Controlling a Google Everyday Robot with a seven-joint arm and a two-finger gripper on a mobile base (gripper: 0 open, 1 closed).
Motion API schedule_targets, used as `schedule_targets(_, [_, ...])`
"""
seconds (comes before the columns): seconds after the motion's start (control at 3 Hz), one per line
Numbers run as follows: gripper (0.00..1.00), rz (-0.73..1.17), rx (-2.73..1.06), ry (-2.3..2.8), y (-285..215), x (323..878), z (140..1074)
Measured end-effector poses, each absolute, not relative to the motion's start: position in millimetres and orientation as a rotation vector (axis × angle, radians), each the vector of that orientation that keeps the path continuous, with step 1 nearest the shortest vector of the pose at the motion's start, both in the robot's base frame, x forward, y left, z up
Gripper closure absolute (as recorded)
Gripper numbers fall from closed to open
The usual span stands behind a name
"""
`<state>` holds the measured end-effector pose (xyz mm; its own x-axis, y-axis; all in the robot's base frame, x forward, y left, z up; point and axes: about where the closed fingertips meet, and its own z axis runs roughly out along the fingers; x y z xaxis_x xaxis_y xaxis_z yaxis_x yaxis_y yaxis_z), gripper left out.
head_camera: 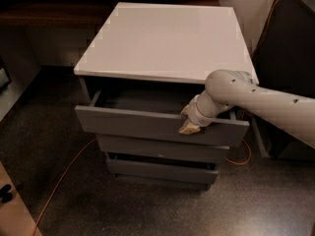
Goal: Open top drawer
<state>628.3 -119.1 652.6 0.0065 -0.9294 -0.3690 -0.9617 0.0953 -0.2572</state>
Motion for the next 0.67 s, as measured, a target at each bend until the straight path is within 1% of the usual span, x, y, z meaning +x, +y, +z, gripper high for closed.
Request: schedule_targets(0.67, [1.00,0.097,-1.849,1.938,-119.1,627.9,652.6])
